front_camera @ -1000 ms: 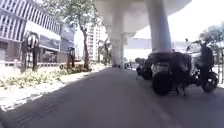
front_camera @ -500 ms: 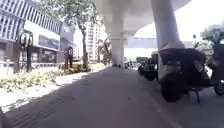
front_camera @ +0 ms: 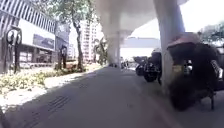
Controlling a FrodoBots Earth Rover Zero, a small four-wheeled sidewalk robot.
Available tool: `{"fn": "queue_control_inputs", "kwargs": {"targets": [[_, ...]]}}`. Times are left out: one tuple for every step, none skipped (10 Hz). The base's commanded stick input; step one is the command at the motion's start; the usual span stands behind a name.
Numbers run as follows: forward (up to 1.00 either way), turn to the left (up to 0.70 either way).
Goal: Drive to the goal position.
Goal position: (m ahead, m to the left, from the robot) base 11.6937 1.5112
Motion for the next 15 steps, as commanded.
{"fn": "queue_control_inputs", "kwargs": {"targets": [[0.70, 0.00], [0.70, 0.00], [0.70, 0.00], [0.70, 0.00], [0.70, 0.00], [0.70, 0.00], [0.70, 0.00], [0.70, 0.00], [0.70, 0.00], [0.70, 0.00], [0.70, 0.00], [0.70, 0.00], [0.70, 0.00], [0.70, 0.00], [0.70, 0.00]]}}
